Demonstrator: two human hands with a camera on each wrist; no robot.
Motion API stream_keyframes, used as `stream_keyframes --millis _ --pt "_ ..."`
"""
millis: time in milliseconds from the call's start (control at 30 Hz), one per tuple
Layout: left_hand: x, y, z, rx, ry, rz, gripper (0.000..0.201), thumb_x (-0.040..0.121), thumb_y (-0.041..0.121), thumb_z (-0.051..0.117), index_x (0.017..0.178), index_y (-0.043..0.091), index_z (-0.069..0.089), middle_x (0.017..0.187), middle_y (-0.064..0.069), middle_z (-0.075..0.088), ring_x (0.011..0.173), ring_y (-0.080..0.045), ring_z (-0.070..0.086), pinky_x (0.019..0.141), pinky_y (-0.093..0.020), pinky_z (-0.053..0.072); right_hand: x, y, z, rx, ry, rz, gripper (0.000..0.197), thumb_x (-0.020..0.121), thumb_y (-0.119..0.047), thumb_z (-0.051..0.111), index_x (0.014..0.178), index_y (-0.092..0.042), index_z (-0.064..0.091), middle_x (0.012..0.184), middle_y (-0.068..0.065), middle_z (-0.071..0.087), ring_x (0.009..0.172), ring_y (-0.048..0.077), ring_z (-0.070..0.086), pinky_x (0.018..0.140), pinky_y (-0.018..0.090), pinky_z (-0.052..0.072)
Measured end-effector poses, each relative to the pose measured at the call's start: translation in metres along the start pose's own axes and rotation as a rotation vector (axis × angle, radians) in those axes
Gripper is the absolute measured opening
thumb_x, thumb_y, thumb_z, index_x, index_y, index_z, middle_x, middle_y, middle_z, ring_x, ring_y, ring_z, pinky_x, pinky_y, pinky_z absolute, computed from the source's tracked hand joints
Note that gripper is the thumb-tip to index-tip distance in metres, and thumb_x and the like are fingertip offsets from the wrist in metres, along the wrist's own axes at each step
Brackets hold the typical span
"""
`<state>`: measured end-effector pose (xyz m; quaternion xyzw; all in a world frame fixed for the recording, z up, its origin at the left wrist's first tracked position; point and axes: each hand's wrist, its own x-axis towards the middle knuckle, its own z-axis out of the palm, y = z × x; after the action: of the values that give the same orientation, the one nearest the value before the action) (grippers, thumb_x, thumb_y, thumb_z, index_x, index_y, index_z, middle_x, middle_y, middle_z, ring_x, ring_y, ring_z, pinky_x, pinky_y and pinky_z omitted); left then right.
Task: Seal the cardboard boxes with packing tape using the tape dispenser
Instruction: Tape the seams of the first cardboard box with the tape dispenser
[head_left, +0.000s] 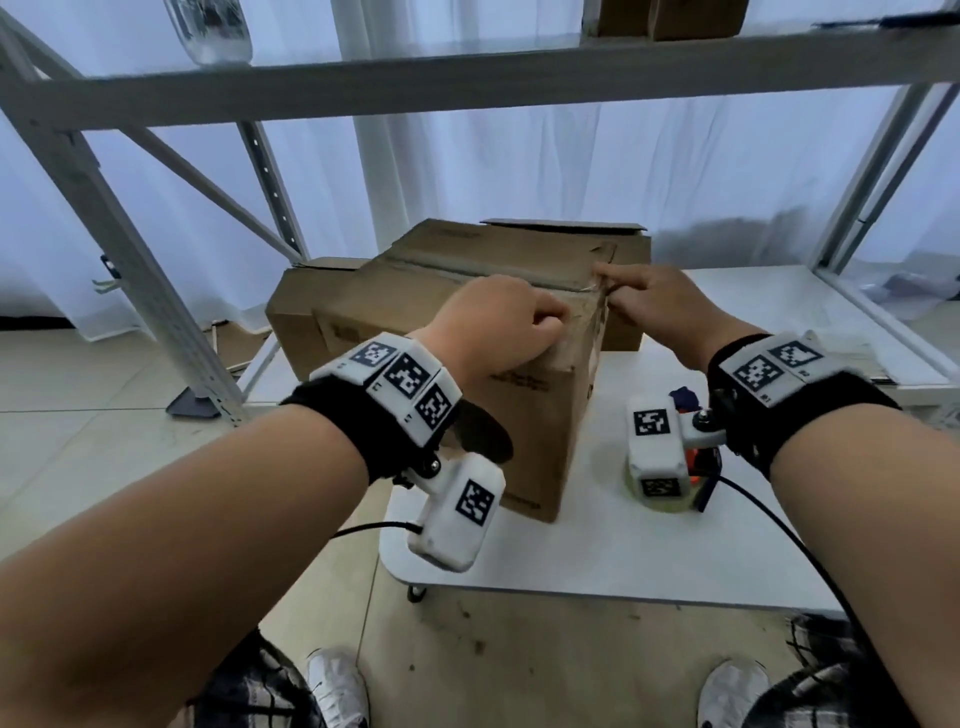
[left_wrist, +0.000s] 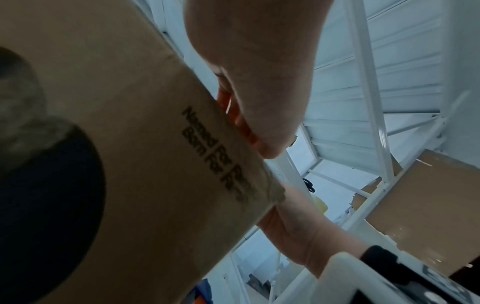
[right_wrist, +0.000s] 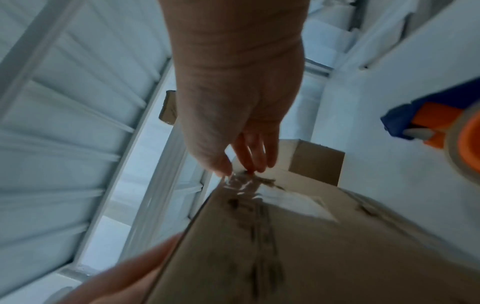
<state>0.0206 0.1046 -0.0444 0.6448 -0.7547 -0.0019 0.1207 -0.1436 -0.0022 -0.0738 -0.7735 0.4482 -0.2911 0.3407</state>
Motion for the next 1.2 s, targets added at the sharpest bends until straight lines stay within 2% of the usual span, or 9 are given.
stream_keyframes --millis 100,167,233,500,733,933,1033,1133,1200 --pt "0.017 0.011 0.004 0.039 -0.084 0.022 0.049 0.100 0.027 0.032 0.148 0.021 0.030 0.150 -0.004 0.038 0.133 -0.019 0.039 0.111 -0.034 0.029 0.000 -0.013 0.014 0.146 -0.031 0.111 0.049 0.094 -0.029 0.044 0.139 -0.010 0.048 0.131 0.002 0.053 0.124 0.020 0.048 0.112 0.037 0.033" --pt "0.029 0.018 0.007 0.017 -0.234 -0.029 0.052 0.103 0.025 0.022 0.152 0.014 0.009 0.160 -0.005 0.008 0.146 -0.016 0.010 0.119 -0.033 0.007 0.000 -0.019 0.023 0.111 -0.031 0.118 0.049 0.100 -0.021 0.035 0.147 -0.009 0.032 0.149 0.009 0.039 0.130 0.019 0.040 0.113 0.032 0.028" --pt "0.038 0.014 0.004 -0.003 -0.336 -0.046 0.051 0.104 0.025 0.016 0.152 0.013 0.005 0.160 -0.004 0.001 0.147 -0.014 0.002 0.118 -0.033 0.002 0.001 -0.021 0.024 0.071 -0.032 0.142 0.049 0.103 -0.016 0.029 0.150 -0.008 0.023 0.155 0.010 0.027 0.135 0.019 0.034 0.112 0.028 0.024" --pt "0.020 -0.066 -0.015 0.020 -0.362 -0.320 0.054 0.104 0.041 0.014 0.152 0.019 0.003 0.160 0.001 -0.004 0.147 -0.014 -0.001 0.119 -0.035 0.000 0.003 -0.024 0.025 -0.018 -0.067 0.155 0.049 0.105 -0.018 0.023 0.152 -0.010 0.016 0.159 0.005 0.016 0.145 0.018 0.017 0.113 0.022 0.013" --pt "0.041 -0.030 -0.001 -0.052 -0.387 -0.173 0.052 0.104 0.034 0.015 0.152 0.017 0.006 0.160 0.000 -0.003 0.147 -0.015 -0.003 0.118 -0.032 -0.002 0.005 -0.022 0.027 0.061 -0.112 0.198 0.055 0.104 -0.036 0.027 0.153 -0.021 0.011 0.159 0.003 0.014 0.145 0.020 0.017 0.118 0.032 0.013" --pt "0.013 -0.109 -0.019 0.026 -0.323 -0.368 0.052 0.104 0.037 0.011 0.152 0.018 0.010 0.160 -0.001 0.001 0.147 -0.017 0.001 0.119 -0.040 0.001 0.008 -0.025 0.026 0.000 -0.139 0.186 0.053 0.105 -0.032 0.025 0.153 -0.019 0.009 0.160 0.004 0.012 0.145 0.021 0.015 0.118 0.031 0.012" --pt "0.006 -0.136 -0.015 0.083 -0.295 -0.453 0.068 0.093 0.056 0.007 0.152 0.024 0.010 0.160 0.001 0.002 0.147 -0.019 0.001 0.118 -0.051 0.005 0.013 -0.036 0.024 -0.227 -0.149 0.162 0.048 0.105 -0.026 0.025 0.151 -0.010 0.022 0.157 0.008 0.021 0.143 0.025 0.024 0.114 0.030 0.018" --pt "0.007 -0.130 -0.012 0.102 -0.254 -0.468 0.058 0.101 0.044 0.013 0.152 0.018 0.014 0.160 -0.006 0.008 0.147 -0.023 0.006 0.120 -0.043 0.003 0.012 -0.061 0.027 -0.599 -0.041 0.025 0.038 0.101 -0.023 0.034 0.134 -0.013 0.051 0.144 0.011 0.043 0.129 0.030 0.041 0.107 0.038 0.035" --pt "0.007 -0.120 -0.012 0.148 -0.234 -0.462 0.054 0.102 0.038 0.014 0.151 0.015 0.021 0.158 -0.008 0.018 0.145 -0.027 0.016 0.118 -0.043 0.007 0.002 -0.082 0.036 -0.641 -0.097 -0.152 0.045 0.098 -0.042 0.040 0.136 -0.019 0.051 0.143 0.007 0.045 0.130 0.027 0.042 0.108 0.039 0.035"
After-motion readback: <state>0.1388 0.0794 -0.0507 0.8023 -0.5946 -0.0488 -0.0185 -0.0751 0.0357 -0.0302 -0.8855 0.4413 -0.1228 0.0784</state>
